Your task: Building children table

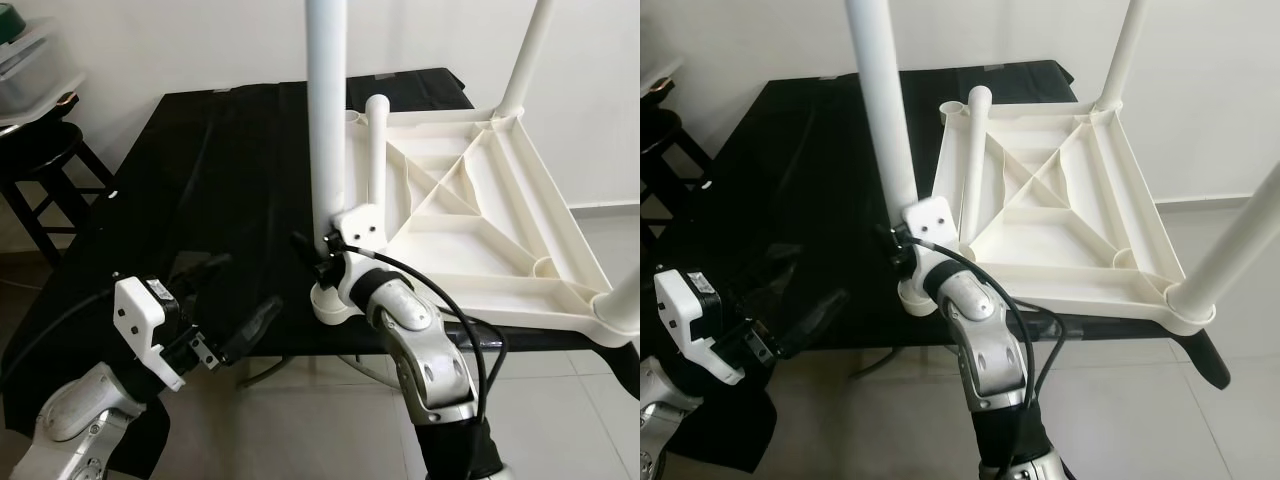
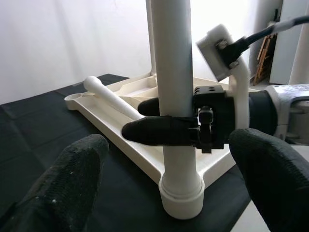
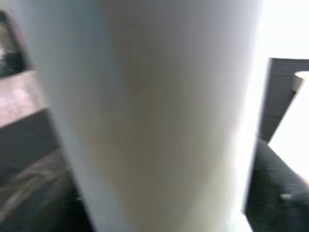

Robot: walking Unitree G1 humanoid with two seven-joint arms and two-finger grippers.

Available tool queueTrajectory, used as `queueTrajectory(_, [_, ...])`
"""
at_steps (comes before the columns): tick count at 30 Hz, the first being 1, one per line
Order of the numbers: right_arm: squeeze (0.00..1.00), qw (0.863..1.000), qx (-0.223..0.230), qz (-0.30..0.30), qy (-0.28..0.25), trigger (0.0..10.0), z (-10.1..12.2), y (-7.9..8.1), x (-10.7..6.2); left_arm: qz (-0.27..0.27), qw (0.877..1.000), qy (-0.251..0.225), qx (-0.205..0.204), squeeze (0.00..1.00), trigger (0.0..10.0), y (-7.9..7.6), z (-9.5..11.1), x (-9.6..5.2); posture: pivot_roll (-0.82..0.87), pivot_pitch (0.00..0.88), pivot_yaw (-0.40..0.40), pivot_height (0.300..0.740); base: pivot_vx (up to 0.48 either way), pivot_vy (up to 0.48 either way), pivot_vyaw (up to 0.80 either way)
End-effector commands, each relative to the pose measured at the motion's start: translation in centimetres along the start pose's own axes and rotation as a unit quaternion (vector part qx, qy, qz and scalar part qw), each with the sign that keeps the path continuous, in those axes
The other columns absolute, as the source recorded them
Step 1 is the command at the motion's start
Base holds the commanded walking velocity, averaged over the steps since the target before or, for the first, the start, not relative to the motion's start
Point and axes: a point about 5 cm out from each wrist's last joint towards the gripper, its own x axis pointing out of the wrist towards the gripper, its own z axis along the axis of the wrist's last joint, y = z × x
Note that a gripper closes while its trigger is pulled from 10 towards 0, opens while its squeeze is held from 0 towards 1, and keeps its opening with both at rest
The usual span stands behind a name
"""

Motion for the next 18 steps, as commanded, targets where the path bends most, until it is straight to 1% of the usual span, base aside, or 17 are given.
queueTrajectory(1, [1.00,0.999,0.029,0.022,-0.020,10.0,0.3,1.3,0.1,0.004,1.000,0.003,0.001,0.00,10.0,0.2,-0.1,-0.2,-0.01,0.137,0.066,0.740,0.000,0.000,0.00])
queueTrajectory(2, [1.00,0.999,0.029,0.022,-0.020,10.0,0.3,1.3,0.1,0.004,1.000,0.003,0.001,0.00,10.0,0.2,-0.1,-0.2,-0.01,0.137,0.066,0.740,0.000,0.000,0.00])
queueTrajectory(3, [1.00,0.999,0.026,0.041,-0.024,10.0,0.4,1.2,-0.2,0.001,1.000,0.003,0.002,0.00,10.0,0.3,-0.1,-0.2,-0.01,0.139,0.068,0.740,0.000,0.000,0.00])
queueTrajectory(4, [1.00,0.995,0.018,0.095,-0.028,10.0,0.6,1.1,-0.6,-0.003,1.000,0.001,0.001,0.00,10.0,0.2,0.0,0.0,-0.01,0.136,0.072,0.740,0.000,0.000,0.00])
queueTrajectory(5, [1.00,0.995,0.018,0.095,-0.028,10.0,0.6,1.1,-0.6,-0.003,1.000,0.001,0.001,0.00,10.0,0.2,0.0,0.0,-0.01,0.136,0.072,0.740,0.000,0.000,0.00])
queueTrajectory(6, [1.00,0.990,0.012,0.140,-0.027,10.0,0.7,1.1,-0.9,-0.006,1.000,0.000,0.001,0.00,10.0,0.2,0.0,0.2,-0.01,0.133,0.072,0.740,0.000,0.000,0.00])
queueTrajectory(7, [1.00,0.982,-0.009,0.188,-0.025,10.0,1.0,0.9,-1.2,-0.008,1.000,-0.001,0.001,0.00,10.0,0.2,0.0,0.3,0.00,0.132,0.073,0.740,0.000,0.000,0.00])
queueTrajectory(8, [1.00,0.982,-0.009,0.188,-0.025,10.0,1.0,0.9,-1.2,-0.008,1.000,-0.001,0.001,0.00,10.0,0.2,0.0,0.3,0.00,0.132,0.073,0.740,0.000,0.000,0.00])
queueTrajectory(10, [1.00,0.958,-0.070,0.276,-0.011,10.0,1.2,0.4,-1.8,-0.010,1.000,-0.002,0.001,0.00,10.0,0.1,-0.1,0.4,0.01,0.130,0.075,0.740,0.000,0.000,0.00])
queueTrajectory(11, [1.00,0.958,-0.070,0.276,-0.011,10.0,1.2,0.4,-1.8,-0.010,1.000,-0.002,0.001,0.00,10.0,0.1,-0.1,0.4,0.01,0.130,0.075,0.740,0.000,0.000,0.00])
queueTrajectory(12, [0.92,0.947,-0.086,0.311,-0.002,10.0,1.2,0.0,-2.0,-0.010,1.000,-0.002,0.001,0.00,10.0,0.1,-0.1,0.4,0.01,0.130,0.075,0.740,0.000,0.000,0.00])
queueTrajectory(13, [0.00,0.933,-0.107,0.344,0.009,10.0,1.4,-0.5,-2.0,-0.011,1.000,-0.001,0.001,0.00,10.0,0.1,-0.1,0.4,0.01,0.129,0.080,0.740,0.000,0.000,0.00])
queueTrajectory(14, [0.00,0.933,-0.107,0.344,0.009,10.0,1.4,-0.5,-2.0,-0.011,1.000,-0.001,0.001,0.00,10.0,0.1,-0.1,0.4,0.01,0.129,0.080,0.740,0.000,0.000,0.00])
queueTrajectory(15, [0.00,0.924,-0.118,0.363,0.016,10.0,1.5,-0.9,-2.0,-0.011,1.000,-0.001,0.001,0.00,10.0,0.1,0.0,0.4,0.01,0.129,0.080,0.740,0.000,0.000,0.00])
queueTrajectory(16, [0.00,0.924,-0.118,0.363,0.016,10.0,1.5,-0.9,-2.0,-0.011,1.000,-0.001,0.001,0.00,10.0,0.1,0.0,0.4,0.01,0.129,0.080,0.740,0.000,0.000,0.00])
queueTrajectory(17, [0.00,0.913,-0.139,0.382,0.028,10.0,1.9,-1.9,-1.3,-0.013,1.000,0.000,0.001,0.00,10.0,0.1,0.0,0.4,0.02,0.131,0.084,0.740,0.000,0.000,0.00])
queueTrajectory(18, [0.00,0.910,-0.153,0.384,0.035,10.0,2.4,-2.9,-0.2,-0.015,1.000,0.001,0.001,0.00,10.0,0.1,0.0,0.4,0.02,0.131,0.084,0.740,0.000,0.000,0.00])
